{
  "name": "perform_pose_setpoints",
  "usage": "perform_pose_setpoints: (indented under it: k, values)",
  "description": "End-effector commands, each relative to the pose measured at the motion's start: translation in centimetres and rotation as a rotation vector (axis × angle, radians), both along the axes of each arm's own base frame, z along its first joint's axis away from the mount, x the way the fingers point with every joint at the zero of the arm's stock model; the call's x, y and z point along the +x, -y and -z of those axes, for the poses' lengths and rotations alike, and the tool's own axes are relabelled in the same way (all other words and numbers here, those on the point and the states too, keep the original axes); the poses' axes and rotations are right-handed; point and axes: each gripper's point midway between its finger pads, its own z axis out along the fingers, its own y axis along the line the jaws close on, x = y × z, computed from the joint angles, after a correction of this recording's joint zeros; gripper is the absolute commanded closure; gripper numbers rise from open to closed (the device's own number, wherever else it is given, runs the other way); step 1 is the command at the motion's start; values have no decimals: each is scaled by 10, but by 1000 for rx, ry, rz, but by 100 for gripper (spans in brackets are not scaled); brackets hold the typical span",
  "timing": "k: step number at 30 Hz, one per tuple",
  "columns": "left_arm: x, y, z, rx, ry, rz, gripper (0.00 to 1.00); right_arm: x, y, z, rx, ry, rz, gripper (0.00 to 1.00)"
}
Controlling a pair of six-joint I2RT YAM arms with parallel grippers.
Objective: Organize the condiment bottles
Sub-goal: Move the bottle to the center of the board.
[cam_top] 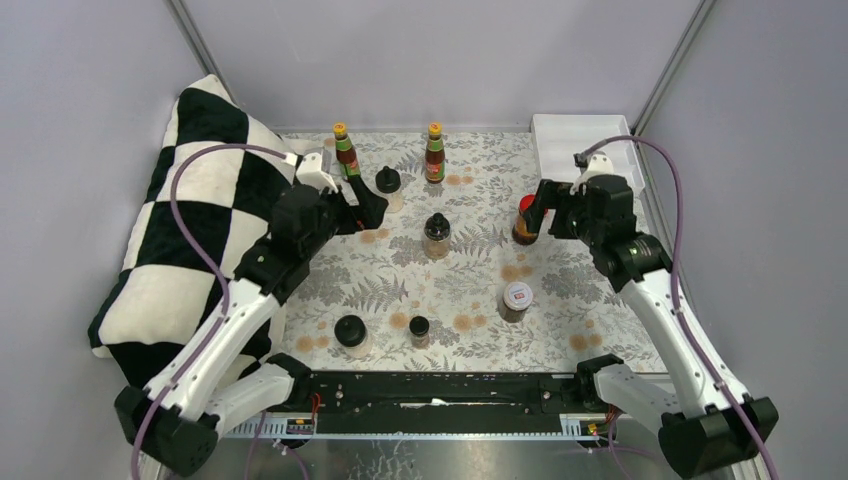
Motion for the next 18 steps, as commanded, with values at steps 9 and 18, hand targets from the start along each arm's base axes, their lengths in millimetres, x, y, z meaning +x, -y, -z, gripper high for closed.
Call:
perform_pose_setpoints:
  k: [9, 18]
  values:
    - [53, -10, 51, 48, -90, -100, 6, 79, 17, 39, -213, -100, 120, 5]
    - [52, -13, 62, 59, -101, -112, 6, 105, 11, 81, -241, -175, 123, 1]
